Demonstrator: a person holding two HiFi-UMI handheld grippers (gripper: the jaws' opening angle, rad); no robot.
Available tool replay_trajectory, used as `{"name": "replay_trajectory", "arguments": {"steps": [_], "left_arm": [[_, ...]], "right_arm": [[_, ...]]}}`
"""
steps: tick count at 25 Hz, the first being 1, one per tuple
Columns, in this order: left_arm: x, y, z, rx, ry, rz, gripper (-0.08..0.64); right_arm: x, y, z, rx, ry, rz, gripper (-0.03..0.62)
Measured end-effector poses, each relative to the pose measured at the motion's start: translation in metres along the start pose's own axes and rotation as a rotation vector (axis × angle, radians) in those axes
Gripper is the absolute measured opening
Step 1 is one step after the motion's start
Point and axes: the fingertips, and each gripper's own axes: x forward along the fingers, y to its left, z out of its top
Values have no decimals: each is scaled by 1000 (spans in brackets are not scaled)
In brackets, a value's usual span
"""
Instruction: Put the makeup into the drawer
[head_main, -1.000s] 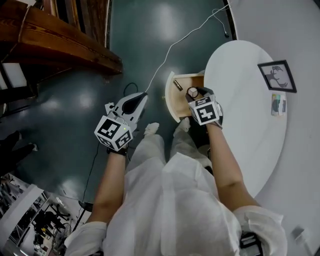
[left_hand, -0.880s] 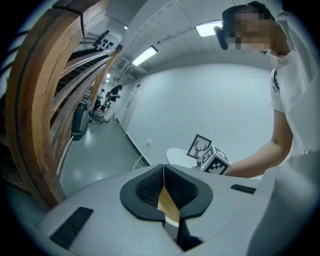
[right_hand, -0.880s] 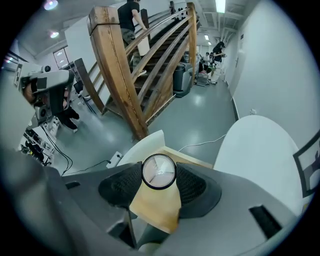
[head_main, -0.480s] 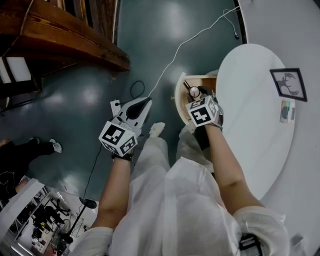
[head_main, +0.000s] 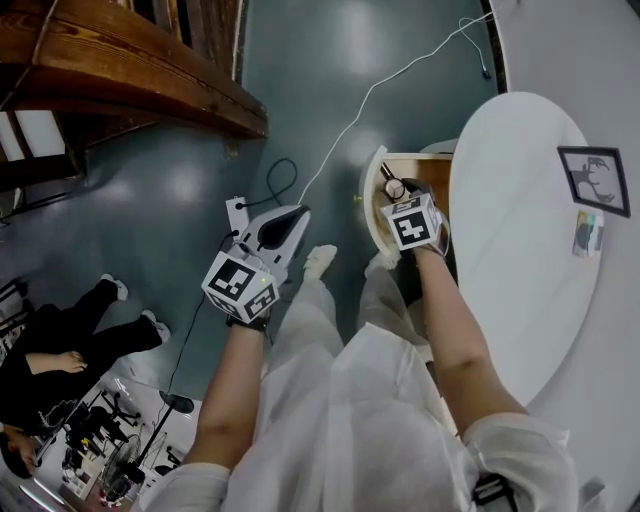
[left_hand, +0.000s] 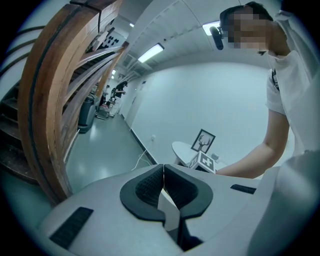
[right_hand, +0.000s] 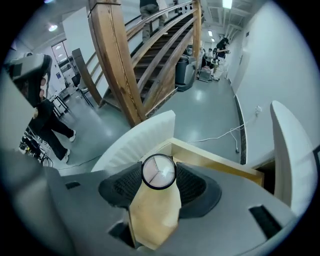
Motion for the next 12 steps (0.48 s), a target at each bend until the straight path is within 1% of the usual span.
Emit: {"name": "replay_trajectory", "arguments": {"steps": [4,8,12], "left_arm": [[3,7,-8,-2,10,-5,18],[5,11,-16,-5,22,-4,18],[5,13,-26,-13,33,10,18]], "right_arm": [[27,-1,-15,-41,-1,32,210],[52,4,-29,-171,21,67,210],[72,14,-43,-234,36,122,210]]}}
